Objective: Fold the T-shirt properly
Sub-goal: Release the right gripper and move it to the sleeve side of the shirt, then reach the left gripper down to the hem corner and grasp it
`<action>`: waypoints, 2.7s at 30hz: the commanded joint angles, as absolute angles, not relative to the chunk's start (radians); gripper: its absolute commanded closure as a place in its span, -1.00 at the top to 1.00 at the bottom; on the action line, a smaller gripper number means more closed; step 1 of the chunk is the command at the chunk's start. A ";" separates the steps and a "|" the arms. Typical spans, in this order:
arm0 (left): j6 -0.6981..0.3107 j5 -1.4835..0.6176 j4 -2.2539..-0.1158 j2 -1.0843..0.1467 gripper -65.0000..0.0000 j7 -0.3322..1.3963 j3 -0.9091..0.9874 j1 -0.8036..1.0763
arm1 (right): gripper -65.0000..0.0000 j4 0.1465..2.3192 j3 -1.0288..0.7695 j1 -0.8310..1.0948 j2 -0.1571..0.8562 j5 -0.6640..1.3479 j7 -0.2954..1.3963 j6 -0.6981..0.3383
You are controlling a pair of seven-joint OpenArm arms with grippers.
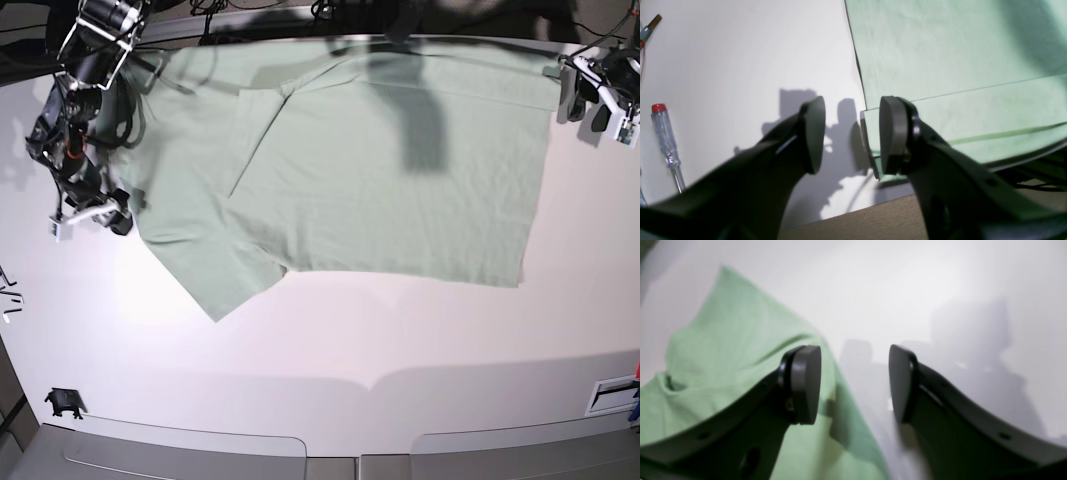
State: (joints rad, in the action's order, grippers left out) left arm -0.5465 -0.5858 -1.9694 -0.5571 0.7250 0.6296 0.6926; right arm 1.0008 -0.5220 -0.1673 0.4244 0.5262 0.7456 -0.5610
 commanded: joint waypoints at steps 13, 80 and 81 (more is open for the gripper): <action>-0.545 -0.596 -1.983 -0.563 -0.24 0.706 0.640 0.698 | -0.06 0.768 -0.282 -0.346 0.424 0.403 0.696 -0.567; -0.553 -0.602 -0.391 -0.432 0.04 0.582 0.106 -0.651 | -1.00 0.768 -0.281 -0.346 0.424 0.403 0.699 -0.568; -0.553 -0.602 -0.391 -0.433 -0.05 0.578 0.106 -0.651 | -1.00 0.768 -0.281 -0.346 0.424 0.403 0.700 -0.569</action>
